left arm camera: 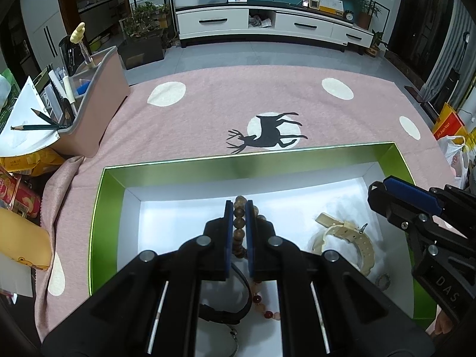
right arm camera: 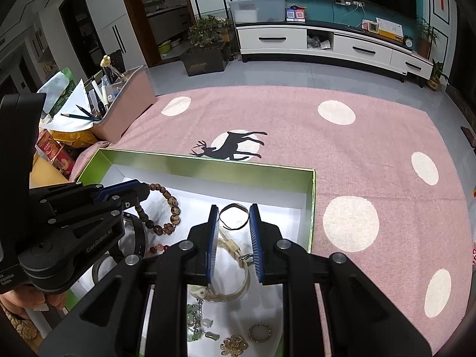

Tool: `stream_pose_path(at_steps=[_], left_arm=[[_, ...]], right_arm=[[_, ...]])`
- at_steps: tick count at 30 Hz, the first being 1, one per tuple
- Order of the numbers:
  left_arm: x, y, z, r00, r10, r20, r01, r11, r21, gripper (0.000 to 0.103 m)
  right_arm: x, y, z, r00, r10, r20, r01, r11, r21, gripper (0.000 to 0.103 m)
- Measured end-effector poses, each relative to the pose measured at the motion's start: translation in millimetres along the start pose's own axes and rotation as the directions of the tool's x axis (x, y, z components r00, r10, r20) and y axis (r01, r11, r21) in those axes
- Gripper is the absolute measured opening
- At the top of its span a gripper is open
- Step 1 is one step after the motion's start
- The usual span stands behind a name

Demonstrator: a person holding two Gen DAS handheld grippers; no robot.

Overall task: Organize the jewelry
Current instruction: 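Lower both held items into the box and open both tools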

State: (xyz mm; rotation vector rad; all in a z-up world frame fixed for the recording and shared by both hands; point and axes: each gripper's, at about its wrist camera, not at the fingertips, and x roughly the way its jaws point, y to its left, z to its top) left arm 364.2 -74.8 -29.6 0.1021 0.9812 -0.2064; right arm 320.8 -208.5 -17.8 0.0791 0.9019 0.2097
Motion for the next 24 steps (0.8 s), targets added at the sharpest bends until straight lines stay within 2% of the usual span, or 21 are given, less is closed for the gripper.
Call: stream_pose_path(at_steps=[24], left_arm=[[6,-4,-1,1.000,0.010,-0.016,-0.010,1.000,0.010,0.007]], right_arm=[[11,-2,2,1.000,-0.020,-0.017,0.020,1.000,0.009,0.020]])
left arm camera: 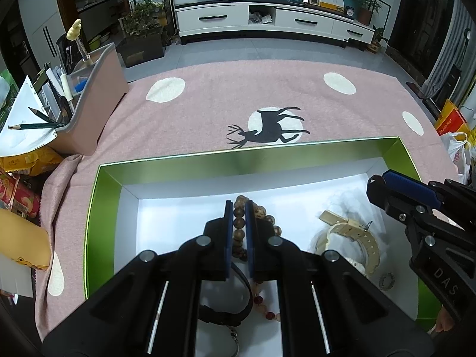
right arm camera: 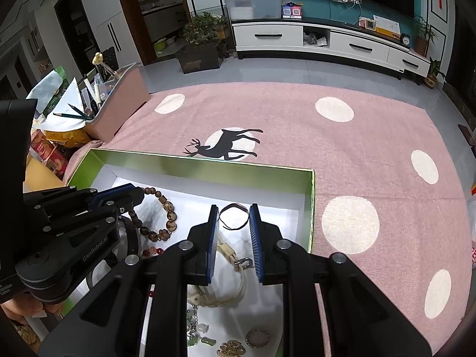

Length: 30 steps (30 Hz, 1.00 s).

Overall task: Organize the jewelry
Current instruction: 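Lower both held items into the box and open both tools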

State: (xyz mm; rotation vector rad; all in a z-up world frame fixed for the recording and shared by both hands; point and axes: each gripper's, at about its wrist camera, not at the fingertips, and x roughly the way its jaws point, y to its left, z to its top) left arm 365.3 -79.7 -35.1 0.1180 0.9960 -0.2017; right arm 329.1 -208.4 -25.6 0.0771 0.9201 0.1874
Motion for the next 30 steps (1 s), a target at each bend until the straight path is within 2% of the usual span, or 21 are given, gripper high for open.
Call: stream_pose_path(at_steps=[30], left_arm=[[4.1,1.1,0.5,1.000,0.017,-0.016,-0.017,1.000,0.003,0.007]], right_arm=[[5.1,-5.6,2.4,1.000,-0.019,-0.012,0.019,1.000,0.015,0.021]])
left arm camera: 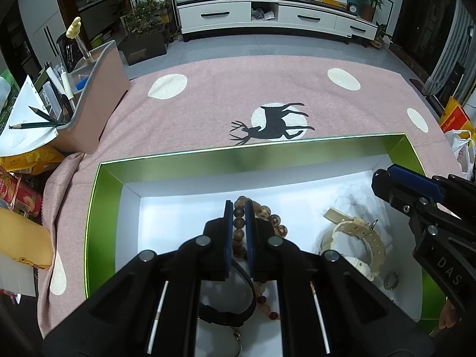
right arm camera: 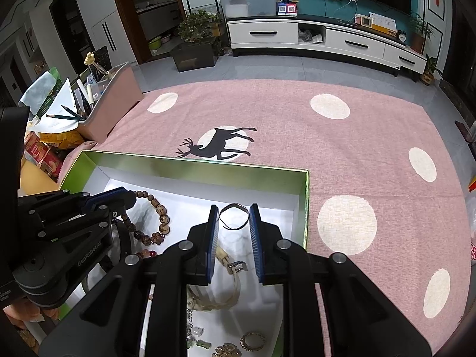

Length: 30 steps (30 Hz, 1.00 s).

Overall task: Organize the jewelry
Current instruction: 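Lower both held items into the box and open both tools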

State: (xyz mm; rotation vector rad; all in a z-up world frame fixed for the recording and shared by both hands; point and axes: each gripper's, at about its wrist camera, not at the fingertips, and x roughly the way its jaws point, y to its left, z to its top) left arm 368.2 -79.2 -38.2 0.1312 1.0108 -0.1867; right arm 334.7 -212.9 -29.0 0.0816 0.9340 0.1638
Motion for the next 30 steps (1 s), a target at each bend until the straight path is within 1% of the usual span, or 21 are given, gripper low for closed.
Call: stream_pose_path(at_steps=[7,13,15,20,22,23,24,26,28,30], left_arm=[[1,0,0,1.000,0.005,-0.003,-0.005,1.000,0.001,0.007],[1,0,0,1.000,0.007,-0.001,-0.007,1.000,0.001,0.012],[1,0,0,1.000,0.006,0.000,-0.006,1.000,0.001,0.018],[-2,0,-1,1.000,0.008,0.003,-0.008,1.000,0.001,0.027],[-5,-1,-2,1.000,0.009,0.005,-0.009,1.000,0.000,0.034],[-7,-1,-3,1.000,0.010,0.006,-0.010,1.000,0.002,0.042],[-9,-2,-3,1.000,0.011,0.008,-0.011,1.000,0.004,0.048],[-14,-4,-5,1.000,0.017,0.013,-0.017,1.000,0.011,0.049],[-21,-5,-6,1.000,0.023,0.020,-0.023,1.000,0.010,0.056],[-31,-6,-8,0.999,0.028,0.032,-0.028,1.000,0.012,0.063]], right_arm=[[0,-3,-1,1.000,-0.003,-0.001,0.003,1.000,0.013,0.021],[-2,-3,-1,1.000,-0.005,0.002,0.005,1.000,0.017,0.021],[-2,-4,-1,1.000,-0.004,0.003,0.004,1.000,0.019,0.021],[-8,-4,-4,1.000,0.002,0.007,-0.002,1.000,0.022,0.021],[-12,-3,-5,1.000,0.003,0.013,-0.003,1.000,0.020,0.022],[-15,-3,-6,1.000,0.004,0.018,-0.004,1.000,0.019,0.023],[-19,-3,-6,1.000,0.003,0.024,-0.003,1.000,0.021,0.023],[-27,-3,-8,0.999,0.003,0.035,-0.004,1.000,0.025,0.024],[-33,-3,-10,0.999,0.007,0.044,-0.008,1.000,0.024,0.033],[-44,-2,-13,0.998,0.007,0.058,-0.008,1.000,0.019,0.036]])
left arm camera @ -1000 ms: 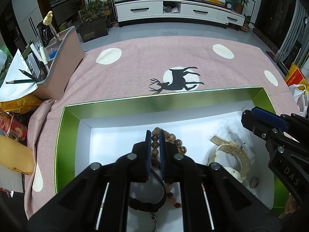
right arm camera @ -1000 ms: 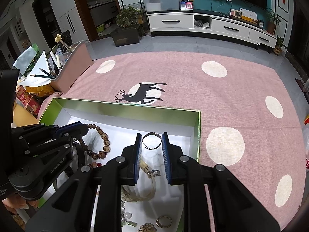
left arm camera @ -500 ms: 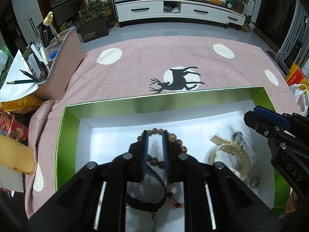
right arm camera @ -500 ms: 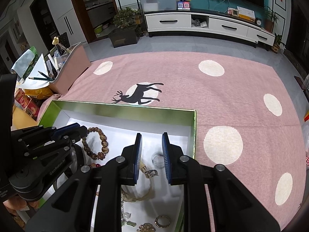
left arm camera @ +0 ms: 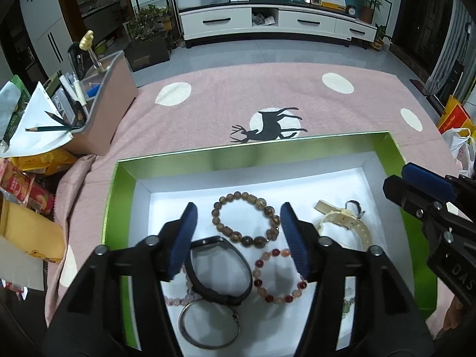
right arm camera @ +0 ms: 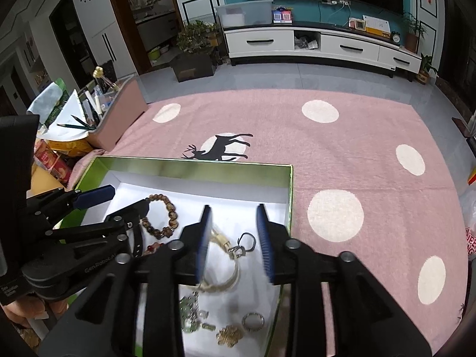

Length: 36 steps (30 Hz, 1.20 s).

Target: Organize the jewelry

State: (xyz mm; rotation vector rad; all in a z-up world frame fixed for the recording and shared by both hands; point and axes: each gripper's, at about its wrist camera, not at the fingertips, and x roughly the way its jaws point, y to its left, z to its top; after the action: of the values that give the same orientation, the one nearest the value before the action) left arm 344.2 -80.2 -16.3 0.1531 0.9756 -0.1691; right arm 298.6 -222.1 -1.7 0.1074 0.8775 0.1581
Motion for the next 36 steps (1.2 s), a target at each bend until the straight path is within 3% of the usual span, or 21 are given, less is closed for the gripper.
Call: stream_pose_path(at_steps=[5,10,16,25,36], left_arm=[[-25,0,-6,1.000,0.006,0.030,-0.006,1.000,0.001,0.074],[-54,3,-21,0.998,0.017,0.058,-0.016,1.000,-0.007,0.084],[-88,4,-39,0.996,0.015,0.089,-0.015,1.000,-0.010,0.091],[-139,-1,-61,0.989,0.039,0.143,-0.039,0.999,-0.002,0.101],[-174,3,-74,0.986,0.075,0.148,-0.071,0.997,-0.030,0.101]], right_arm=[[-24,-1,-6,0.999,-0.007,0.031,0.007,1.000,0.005,0.053],[-50,-5,-16,0.998,-0.011,0.054,0.010,1.000,0.028,0.080],[-73,-6,-31,0.998,-0.028,0.056,0.026,0.999,0.042,0.098],[-106,5,-52,0.995,-0.050,0.083,0.049,0.999,0.021,0.102],[-121,27,-57,0.994,-0.091,0.066,0.092,0.996,-0.011,0.102]])
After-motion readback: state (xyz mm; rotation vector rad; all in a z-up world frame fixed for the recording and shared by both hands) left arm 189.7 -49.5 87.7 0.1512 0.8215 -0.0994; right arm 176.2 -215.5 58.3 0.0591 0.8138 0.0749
